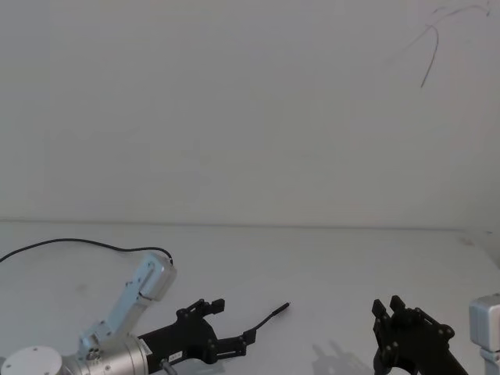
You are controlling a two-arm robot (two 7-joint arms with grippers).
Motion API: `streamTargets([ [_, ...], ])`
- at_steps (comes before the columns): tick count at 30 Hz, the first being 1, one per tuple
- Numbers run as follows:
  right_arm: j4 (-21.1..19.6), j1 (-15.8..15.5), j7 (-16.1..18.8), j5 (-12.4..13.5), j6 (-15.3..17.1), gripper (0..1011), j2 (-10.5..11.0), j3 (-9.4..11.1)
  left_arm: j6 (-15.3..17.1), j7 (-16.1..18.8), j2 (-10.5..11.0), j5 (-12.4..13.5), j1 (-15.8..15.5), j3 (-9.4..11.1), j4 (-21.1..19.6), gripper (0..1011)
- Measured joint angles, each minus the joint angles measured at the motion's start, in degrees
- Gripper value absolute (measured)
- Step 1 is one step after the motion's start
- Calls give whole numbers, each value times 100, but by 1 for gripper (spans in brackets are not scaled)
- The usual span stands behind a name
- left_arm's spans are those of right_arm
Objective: Pick up the data cable with the one hand.
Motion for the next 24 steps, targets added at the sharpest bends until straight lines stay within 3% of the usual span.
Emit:
streamTargets([
  [14, 0, 0, 0, 0, 0, 251, 0, 0, -347, -83, -261, -140, -117, 3, 450, 1001],
  [24, 0, 0, 0, 0, 0, 251, 0, 0, -439, 13, -266, 191, -232, 180, 418, 1001],
])
